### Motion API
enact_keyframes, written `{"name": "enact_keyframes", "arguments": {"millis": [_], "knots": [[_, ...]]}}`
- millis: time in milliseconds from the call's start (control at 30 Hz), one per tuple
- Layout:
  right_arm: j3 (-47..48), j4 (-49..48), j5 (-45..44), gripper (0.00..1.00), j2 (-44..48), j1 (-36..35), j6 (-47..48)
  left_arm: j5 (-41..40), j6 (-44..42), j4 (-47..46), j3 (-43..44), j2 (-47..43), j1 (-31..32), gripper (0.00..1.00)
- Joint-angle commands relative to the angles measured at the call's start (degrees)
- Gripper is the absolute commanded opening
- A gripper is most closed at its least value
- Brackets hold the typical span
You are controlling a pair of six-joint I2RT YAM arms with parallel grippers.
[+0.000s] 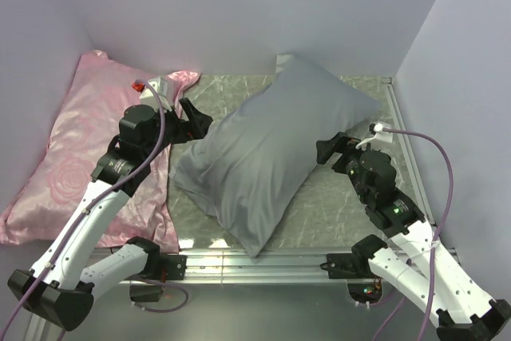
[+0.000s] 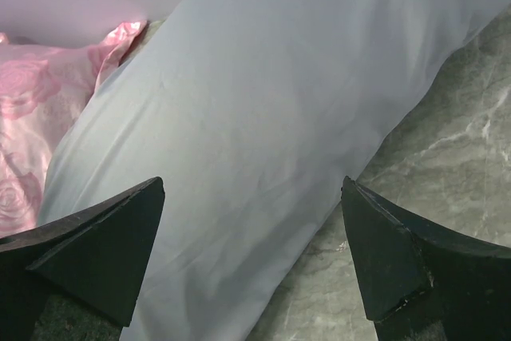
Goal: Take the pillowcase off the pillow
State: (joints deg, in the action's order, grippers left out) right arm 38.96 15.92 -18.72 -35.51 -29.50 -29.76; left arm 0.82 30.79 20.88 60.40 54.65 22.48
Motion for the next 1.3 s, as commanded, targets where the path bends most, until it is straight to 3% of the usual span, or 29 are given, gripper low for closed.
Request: {"name": "enact_keyframes", "arguments": {"millis": [0,333,500,767,1100,1267], "knots": [[1.29,-0.55,0.0,0.98,-0.35,-0.3,1.37,0.24,-0.11,-1.46,1.39,-0.51,0.11,0.99],[2.52,0.16,2.9,0.97,-2.99,-0.3,3.04,-0.73,1.29,-0.32,-0.2,-1.57,0.11,0.98],[4.19,0.42,6.07,0.91,-6.41,-1.61,4.8,-4.07,4.63,-0.23,-3.96,-2.18,0.11,0.96],[12.18,0.95,-8.16,0.9,-20.12,-21.8,6.9,-2.31,11.49,-2.96,-13.37,-4.2,0.11,0.93],[26.42,4.72,-15.82,0.89,-41.63,-40.61,15.25,-7.23,14.74,2.93,-18.21,-11.84,0.11,0.93],[31.69,7.89,-20.82,0.89,-50.0,-43.63,17.02,-10.83,15.88,9.17,-16.55,-16.06,0.11,0.92]]}}
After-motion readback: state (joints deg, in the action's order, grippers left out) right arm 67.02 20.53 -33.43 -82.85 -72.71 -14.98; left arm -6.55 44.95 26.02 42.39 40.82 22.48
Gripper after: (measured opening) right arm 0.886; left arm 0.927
